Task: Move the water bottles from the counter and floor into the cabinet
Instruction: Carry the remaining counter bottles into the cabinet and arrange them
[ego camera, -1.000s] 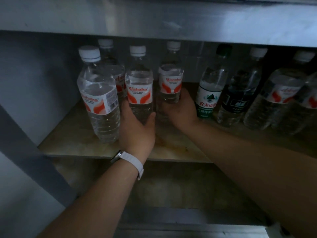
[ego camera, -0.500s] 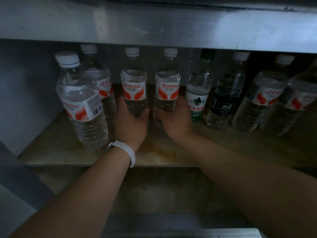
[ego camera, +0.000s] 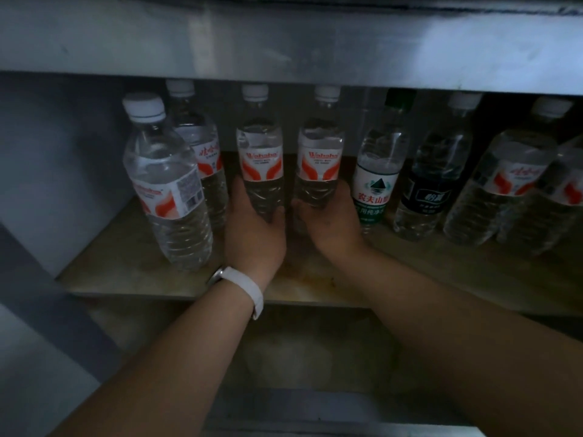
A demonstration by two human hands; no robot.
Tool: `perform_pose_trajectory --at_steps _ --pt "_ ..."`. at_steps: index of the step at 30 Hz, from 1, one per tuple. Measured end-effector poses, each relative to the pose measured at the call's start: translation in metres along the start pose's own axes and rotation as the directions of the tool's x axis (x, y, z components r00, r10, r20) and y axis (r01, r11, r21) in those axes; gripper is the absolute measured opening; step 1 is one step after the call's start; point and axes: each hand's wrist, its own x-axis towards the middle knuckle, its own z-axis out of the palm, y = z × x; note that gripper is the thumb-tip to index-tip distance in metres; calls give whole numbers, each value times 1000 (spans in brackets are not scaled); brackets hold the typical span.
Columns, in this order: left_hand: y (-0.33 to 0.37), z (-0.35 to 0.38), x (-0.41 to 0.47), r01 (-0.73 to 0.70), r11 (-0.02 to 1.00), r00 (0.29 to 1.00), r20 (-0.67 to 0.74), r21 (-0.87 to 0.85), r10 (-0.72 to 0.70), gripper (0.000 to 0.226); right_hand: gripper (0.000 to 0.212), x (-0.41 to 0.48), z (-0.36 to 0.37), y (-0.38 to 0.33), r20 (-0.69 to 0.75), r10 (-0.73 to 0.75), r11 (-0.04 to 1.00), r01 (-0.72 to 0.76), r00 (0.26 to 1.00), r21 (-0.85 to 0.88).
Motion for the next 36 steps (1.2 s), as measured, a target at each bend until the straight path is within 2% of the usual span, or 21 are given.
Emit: perform_pose_trajectory --at_steps 5,10,14,16,19,22,24,26,27,29,31,33,36 --pt "7 -11 -19 0 998 1000 19 -64 1 50 47 -20 -7 -2 59 -13 998 9 998 67" --pt "6 0 2 3 1000 999 47 -24 -2 59 36 -18 -10 -2 31 -12 1000 11 999 26" --pt "6 5 4 -2 1000 1000 -6 -15 2 63 55 -15 -10 4 67 41 999 -42 997 10" --pt "5 5 1 11 1000 1000 -12 -27 -12 63 48 -18 -11 3 76 47 999 -47 996 -1" --pt "7 -3 -6 20 999 999 26 -51 -19 54 32 -31 -16 -6 10 36 999 -36 999 27" --pt "15 -26 -23 -16 998 999 35 -68 18 50 40 -52 -15 -12 -73 48 999 -46 996 26" --pt "19 -47 -38 -108 994 991 -83 -36 104 49 54 -65 -9 -18 -16 38 999 -38 999 -20" --pt "16 -68 -49 -243 969 932 -270 36 243 47 54 -71 4 -27 98 -7 999 12 995 -47" --pt "14 -76 -52 -265 962 899 -344 68 271 47 55 -71 12 -32 152 -28 997 39 988 -70" --pt "9 -89 -47 -218 973 872 -432 73 228 54 57 -66 29 -43 228 -52 993 75 972 -91" --pt "8 -100 -33 -56 998 896 -439 25 61 72 59 -60 43 -50 275 -64 994 86 959 -70" --pt "2 -107 -19 67 998 935 -349 7 -61 87 59 -55 54 -53 304 -77 993 101 950 -64" --pt "-8 -114 -8 77 997 970 -231 -30 -82 77 57 -48 63 -57 330 -73 993 99 941 -64"
